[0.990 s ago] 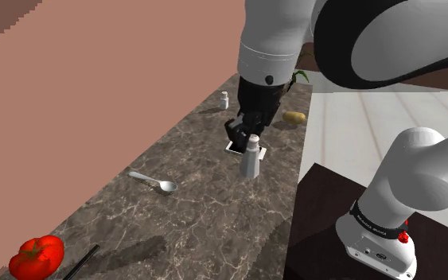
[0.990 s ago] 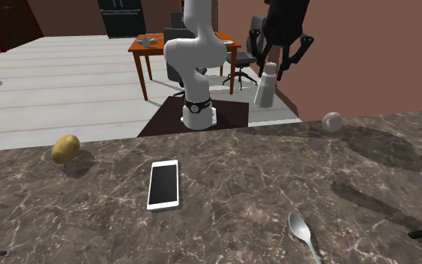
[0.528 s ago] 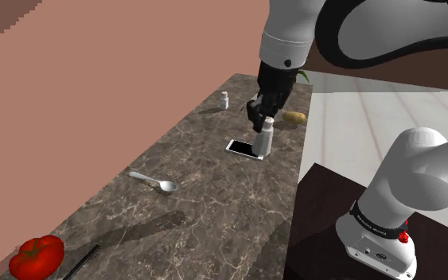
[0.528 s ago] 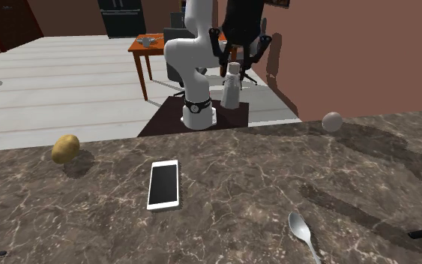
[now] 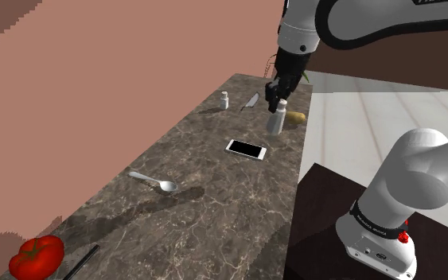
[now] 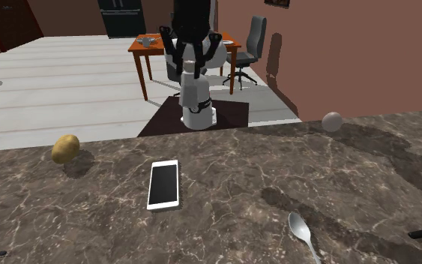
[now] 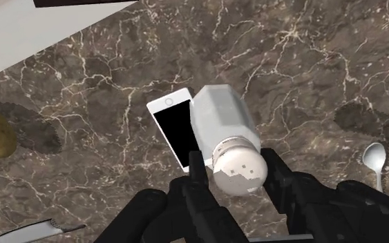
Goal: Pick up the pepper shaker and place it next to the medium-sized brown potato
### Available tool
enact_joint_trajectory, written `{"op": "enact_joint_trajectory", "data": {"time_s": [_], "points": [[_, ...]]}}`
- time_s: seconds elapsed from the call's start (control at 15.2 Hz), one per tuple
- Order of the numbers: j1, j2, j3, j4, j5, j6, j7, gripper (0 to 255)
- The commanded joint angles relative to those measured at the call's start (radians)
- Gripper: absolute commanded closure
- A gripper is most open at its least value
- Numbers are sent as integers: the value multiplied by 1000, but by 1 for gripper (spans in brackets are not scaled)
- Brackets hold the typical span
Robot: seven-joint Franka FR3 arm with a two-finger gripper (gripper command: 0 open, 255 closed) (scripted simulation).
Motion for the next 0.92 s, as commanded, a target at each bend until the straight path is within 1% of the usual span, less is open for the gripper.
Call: {"op": "enact_joint_trajectory", "data": {"time_s": [0.0, 0.4, 0.86], "points": [[-17, -2, -39, -16, -22, 16, -45, 255], [-79, 33, -171, -7, -95, 50, -190, 255], [-142, 130, -318, 57, -162, 96, -353, 255]]}}
